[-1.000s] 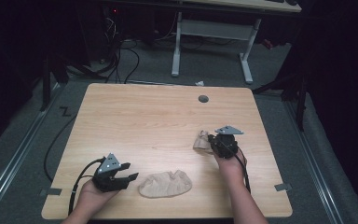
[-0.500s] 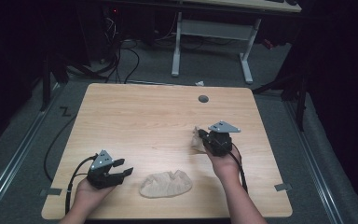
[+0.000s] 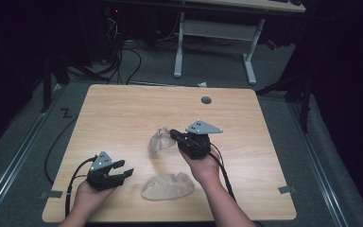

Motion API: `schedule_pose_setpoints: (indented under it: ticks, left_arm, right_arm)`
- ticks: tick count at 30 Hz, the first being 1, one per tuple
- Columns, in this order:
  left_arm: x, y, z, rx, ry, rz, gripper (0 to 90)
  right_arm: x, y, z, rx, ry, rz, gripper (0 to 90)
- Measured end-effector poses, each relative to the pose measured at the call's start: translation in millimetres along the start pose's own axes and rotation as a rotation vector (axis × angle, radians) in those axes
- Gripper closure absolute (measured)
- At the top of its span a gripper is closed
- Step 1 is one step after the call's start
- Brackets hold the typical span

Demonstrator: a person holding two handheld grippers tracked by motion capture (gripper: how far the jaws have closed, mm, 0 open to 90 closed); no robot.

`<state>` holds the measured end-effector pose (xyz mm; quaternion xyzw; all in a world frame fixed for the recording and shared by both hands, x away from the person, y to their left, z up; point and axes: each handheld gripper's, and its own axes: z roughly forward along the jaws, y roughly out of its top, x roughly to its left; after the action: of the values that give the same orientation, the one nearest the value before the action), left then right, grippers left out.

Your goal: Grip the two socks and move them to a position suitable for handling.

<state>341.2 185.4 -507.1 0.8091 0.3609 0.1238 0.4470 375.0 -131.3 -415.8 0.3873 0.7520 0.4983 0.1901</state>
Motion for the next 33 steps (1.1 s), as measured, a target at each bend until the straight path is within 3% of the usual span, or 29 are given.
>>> schedule_pose_setpoints:
  ticks: [3, 4, 5, 6, 7, 9, 13, 18, 25, 28, 33]
  left_arm:
    - [0.7, -0.1, -0.1, 0.0, 0.002, -0.002, 48.0]
    - [0.9, 0.0, -0.4, -0.001, 0.003, -0.002, 48.1]
    - [0.9, 0.0, -0.4, -0.001, 0.003, -0.002, 48.2]
    - [0.8, -0.1, -0.2, -0.001, 0.003, -0.002, 48.3]
    - [0.8, -0.1, -0.2, -0.001, 0.003, -0.002, 48.5]
    - [0.9, -0.2, 1.0, 0.003, 0.0, -0.003, 48.9]
    - [-0.4, -0.6, 5.8, 0.018, -0.005, 0.0, 50.3]
    - [0.4, 0.3, 11.6, 0.032, -0.013, -0.013, 51.0]
    - [-1.7, 10.8, 27.6, 0.06, 0.003, -0.042, 49.8]
    - [-5.5, 23.8, 41.0, 0.059, 0.04, -0.019, 49.5]
    - [-7.2, 38.7, 65.8, 0.058, 0.053, -0.005, 49.7]
  right_arm:
    - [-9.3, -13.2, 6.8, 0.049, -0.021, 0.018, 88.2]
    - [-21.4, -29.7, 12.8, 0.103, -0.05, 0.045, 88.1]
    - [-21.4, -29.7, 12.8, 0.103, -0.05, 0.045, 88.1]
    - [-33.5, -46.0, 15.6, 0.145, -0.079, 0.081, 87.9]
    - [-33.5, -46.0, 15.6, 0.145, -0.079, 0.081, 87.9]
    - [-48.9, -66.4, 16.4, 0.186, -0.114, 0.112, 87.8]
    - [-60.9, -84.5, 14.9, 0.224, -0.148, 0.132, 87.4]
    - [-66.8, -93.8, 14.5, 0.238, -0.168, 0.129, 84.8]
    - [-70.0, -95.7, 9.6, 0.196, -0.183, 0.107, 72.0]
    - [-72.7, -97.8, 7.7, 0.191, -0.179, 0.119, 68.5]
    - [-72.7, -100.9, 9.8, 0.221, -0.165, 0.116, 68.2]
